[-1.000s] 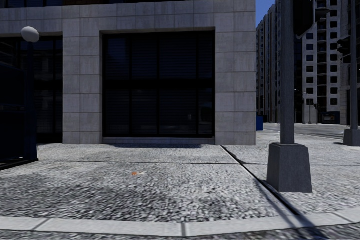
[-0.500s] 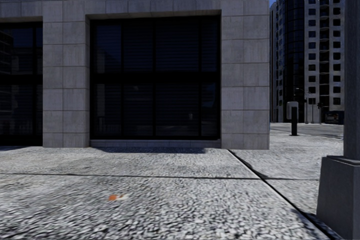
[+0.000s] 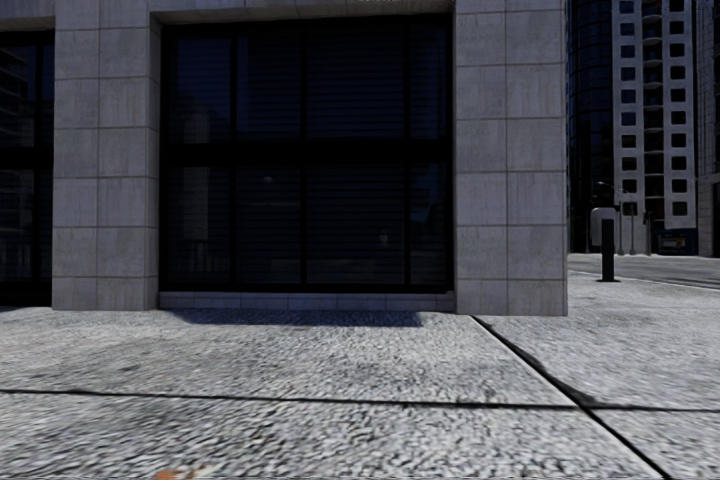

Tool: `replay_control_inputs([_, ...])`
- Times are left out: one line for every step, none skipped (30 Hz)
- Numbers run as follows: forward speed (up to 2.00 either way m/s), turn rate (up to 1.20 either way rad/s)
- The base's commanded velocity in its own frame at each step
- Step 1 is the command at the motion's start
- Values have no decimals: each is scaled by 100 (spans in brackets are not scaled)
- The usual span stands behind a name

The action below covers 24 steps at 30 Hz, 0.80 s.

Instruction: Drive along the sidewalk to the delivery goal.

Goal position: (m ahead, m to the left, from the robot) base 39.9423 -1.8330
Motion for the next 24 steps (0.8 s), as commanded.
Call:
replay_control_inputs([131,-22])
replay_control_inputs([131,-26])
replay_control_inputs([131,-29])
replay_control_inputs([131,-32])
replay_control_inputs([131,-37])
replay_control_inputs([131,-37])
replay_control_inputs([131,-40])
replay_control_inputs([130,-42])
replay_control_inputs([130,-45])
replay_control_inputs([129,-46])
replay_control_inputs([129,-47])
replay_control_inputs([129,-47])
replay_control_inputs([129,-47])
replay_control_inputs([129,-47])
replay_control_inputs([129,-47])
replay_control_inputs([129,-47])
replay_control_inputs([129,-47])
replay_control_inputs([129,-47])
replay_control_inputs([129,-47])
replay_control_inputs([129,-47])
replay_control_inputs([129,-47])
replay_control_inputs([129,-47])
replay_control_inputs([129,-47])
replay_control_inputs([129,-48])
